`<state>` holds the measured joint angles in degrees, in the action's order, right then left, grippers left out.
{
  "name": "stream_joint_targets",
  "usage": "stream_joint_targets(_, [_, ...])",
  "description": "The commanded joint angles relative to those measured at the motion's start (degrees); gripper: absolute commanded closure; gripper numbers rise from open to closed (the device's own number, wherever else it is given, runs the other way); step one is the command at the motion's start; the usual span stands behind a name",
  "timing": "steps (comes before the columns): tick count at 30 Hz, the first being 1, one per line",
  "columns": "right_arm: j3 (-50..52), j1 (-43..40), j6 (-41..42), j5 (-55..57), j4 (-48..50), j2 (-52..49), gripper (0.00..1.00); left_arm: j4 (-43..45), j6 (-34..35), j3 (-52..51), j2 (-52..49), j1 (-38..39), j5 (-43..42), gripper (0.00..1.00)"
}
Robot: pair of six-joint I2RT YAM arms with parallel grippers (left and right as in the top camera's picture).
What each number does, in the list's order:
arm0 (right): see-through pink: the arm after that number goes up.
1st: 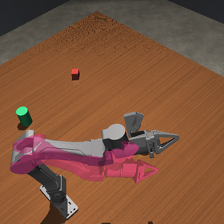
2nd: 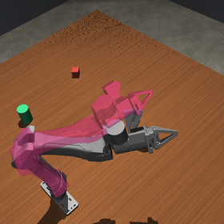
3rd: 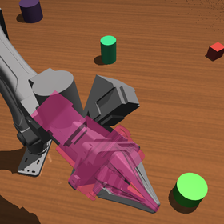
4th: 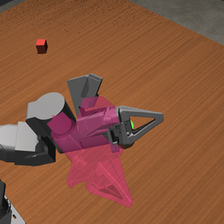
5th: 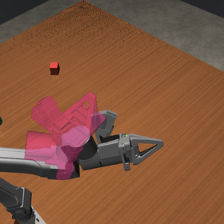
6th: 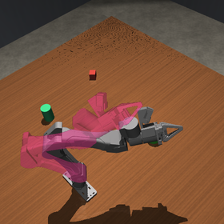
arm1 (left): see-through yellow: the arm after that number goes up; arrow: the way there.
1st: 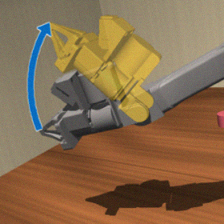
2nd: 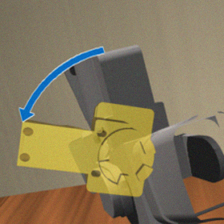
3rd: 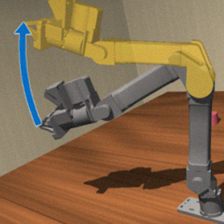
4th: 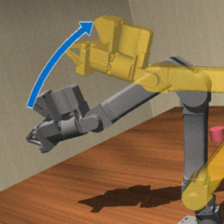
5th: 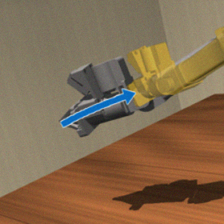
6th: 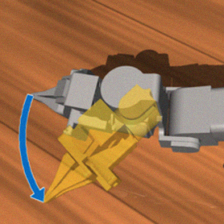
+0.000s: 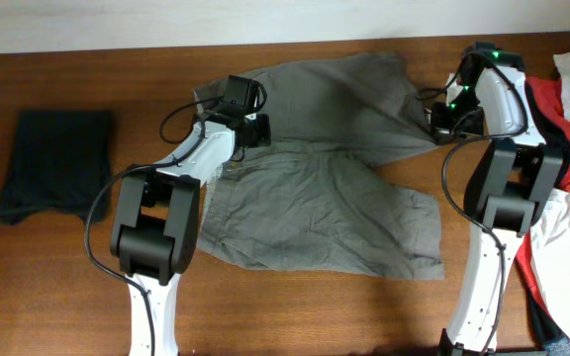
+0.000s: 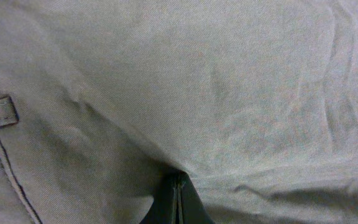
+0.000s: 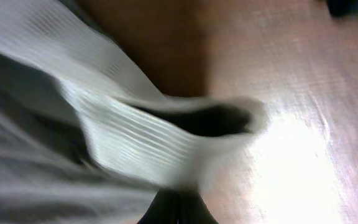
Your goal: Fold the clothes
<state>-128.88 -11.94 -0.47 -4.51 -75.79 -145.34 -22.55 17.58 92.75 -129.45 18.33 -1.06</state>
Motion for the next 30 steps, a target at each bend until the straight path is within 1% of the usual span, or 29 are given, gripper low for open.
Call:
stream_joint_targets(1, [0.3, -0.5, -0.6, 0.8, -0.5, 5.2, 0.96, -0.6, -0.9, 0.0, -2.1, -0.1, 1.5, 0.99])
stream_joint_targets(6, [0.3, 0.0, -0.8, -2.0, 0.2, 8.1, 0.96, 0.0, -1.9, 0.5, -1.4, -0.1, 1.5, 0.99])
stream_joint_targets(9, [0.3, 0.0, -1.6, -4.8, -1.7, 9.5, 0.96, -1.1, -3.6, 1.5, 0.5, -0.1, 1.5, 0.99])
stream_joint_targets(12, [0.3, 0.0, -2.3, -7.3, -5.1, 11.1, 0.96, -5.1, -3.5, 2.7, 3.9, -0.4, 1.4, 1.00])
stream_joint_targets(15, [0.3, 0.0, -2.3, -7.4, -8.9, 13.5, 0.96, -11.2, -3.5, 3.5, 8.7, -1.4, 1.2, 0.99])
stream_joint_targets(19, [0.3, 0.0, -2.3, -7.7, -14.1, 17.8, 0.90, -17.7, -3.5, 3.5, 16.0, -2.0, 1.3, 0.99])
stream_joint_targets(24, [0.3, -0.1, -2.0, -7.8, -21.6, 22.2, 0.85, -23.5, -3.5, 3.5, 20.9, -1.9, 0.1, 0.99])
stream_joint_targets(26, [1.5, -0.1, -0.5, -7.7, -21.6, 23.4, 0.78, -26.2, -3.5, 3.5, 21.1, -1.9, -0.2, 0.98])
stream_joint_targets(27, [2.1, -0.1, -0.1, -7.8, -21.6, 23.6, 0.76, -27.7, -3.5, 3.5, 21.0, -1.9, -0.2, 0.98])
stream_joint_targets(28, [3.0, -0.1, 0.1, -7.8, -21.6, 23.9, 0.60, -28.9, -3.5, 3.4, 20.8, -1.9, -0.2, 0.94])
stream_joint_targets(29, [4.0, -0.1, 0.1, -7.7, -21.6, 23.9, 0.33, -29.7, -3.5, 3.1, 20.7, -2.0, -0.2, 0.92])
stream_joint_targets(30, [5.6, -0.1, 0.1, -7.7, -21.6, 24.0, 0.31, -30.1, -3.5, 2.7, 20.5, -2.0, -0.2, 0.91])
